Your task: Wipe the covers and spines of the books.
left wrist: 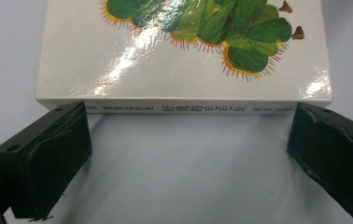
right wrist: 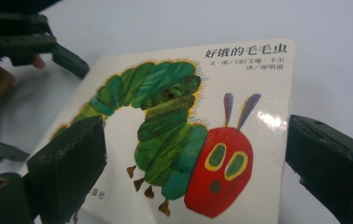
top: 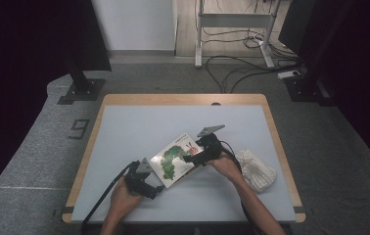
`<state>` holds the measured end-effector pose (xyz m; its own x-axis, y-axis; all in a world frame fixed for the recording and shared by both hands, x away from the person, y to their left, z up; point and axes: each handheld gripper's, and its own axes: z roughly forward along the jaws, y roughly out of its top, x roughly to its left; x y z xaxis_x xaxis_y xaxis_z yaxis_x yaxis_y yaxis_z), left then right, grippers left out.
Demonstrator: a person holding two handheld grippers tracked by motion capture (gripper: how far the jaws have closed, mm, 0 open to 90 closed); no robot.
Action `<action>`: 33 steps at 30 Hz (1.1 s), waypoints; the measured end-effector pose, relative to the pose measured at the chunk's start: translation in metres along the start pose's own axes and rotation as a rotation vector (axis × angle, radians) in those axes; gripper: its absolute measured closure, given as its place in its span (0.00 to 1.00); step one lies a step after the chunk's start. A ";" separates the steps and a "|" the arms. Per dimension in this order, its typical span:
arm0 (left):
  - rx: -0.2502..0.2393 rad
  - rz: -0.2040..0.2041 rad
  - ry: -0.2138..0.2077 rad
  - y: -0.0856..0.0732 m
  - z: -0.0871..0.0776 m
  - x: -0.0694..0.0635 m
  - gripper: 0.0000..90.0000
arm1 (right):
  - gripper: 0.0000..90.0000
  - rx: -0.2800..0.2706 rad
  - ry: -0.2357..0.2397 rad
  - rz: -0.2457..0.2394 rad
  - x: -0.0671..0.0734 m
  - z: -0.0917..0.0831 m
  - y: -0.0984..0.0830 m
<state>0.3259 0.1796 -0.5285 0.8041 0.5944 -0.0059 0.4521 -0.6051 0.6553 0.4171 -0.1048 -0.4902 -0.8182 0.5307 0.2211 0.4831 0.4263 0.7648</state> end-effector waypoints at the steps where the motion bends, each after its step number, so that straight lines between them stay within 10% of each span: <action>1: 0.000 0.001 0.001 0.000 0.000 0.000 0.00 | 0.09 -0.005 0.000 -0.002 0.002 -0.003 0.001; 4: 0.000 -0.001 0.000 0.000 0.000 0.000 0.00 | 0.16 0.001 0.067 -0.012 0.008 -0.007 0.002; 11: 0.001 0.001 -0.001 0.000 0.000 0.000 0.00 | 0.17 0.077 0.016 -0.090 0.006 -0.003 0.005; 33: 0.002 0.000 0.000 0.000 0.000 0.000 0.00 | 0.54 0.139 0.082 -0.154 -0.012 -0.018 0.005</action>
<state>0.3256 0.1800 -0.5284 0.8040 0.5946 -0.0058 0.4530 -0.6061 0.6538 0.4238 -0.1224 -0.4787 -0.9056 0.3923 0.1610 0.3841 0.5978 0.7037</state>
